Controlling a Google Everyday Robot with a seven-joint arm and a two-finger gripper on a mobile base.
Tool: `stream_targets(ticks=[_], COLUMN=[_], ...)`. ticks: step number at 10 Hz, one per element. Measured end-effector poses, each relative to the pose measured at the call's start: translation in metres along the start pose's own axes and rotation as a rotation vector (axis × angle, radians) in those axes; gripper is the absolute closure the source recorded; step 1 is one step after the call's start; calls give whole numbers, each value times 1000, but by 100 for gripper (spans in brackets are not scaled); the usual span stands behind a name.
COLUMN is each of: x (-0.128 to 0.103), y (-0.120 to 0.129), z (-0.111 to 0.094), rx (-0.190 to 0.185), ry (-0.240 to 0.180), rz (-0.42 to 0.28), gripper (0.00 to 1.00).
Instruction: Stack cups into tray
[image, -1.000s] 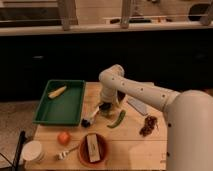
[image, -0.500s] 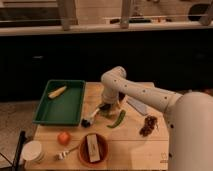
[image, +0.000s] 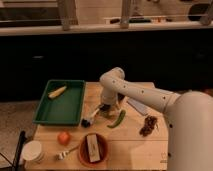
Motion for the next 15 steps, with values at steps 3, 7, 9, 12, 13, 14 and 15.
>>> stream_targets(ticks=[3,7,9,12,13,14,15], x=[-1,2,4,4,4,5,5], y=[-9,-16,-15,-10,-10,-10,-10], z=[2,5,7,9,9,10,10], rx=[-9,-12,-13,-15,-13,-12,-11], ry=[2,-5,-14,-26,-28,-30,-31], rz=[-7,-10,-8,-1,0,-1,-2], gripper=[20,20,21,50,60,67,80])
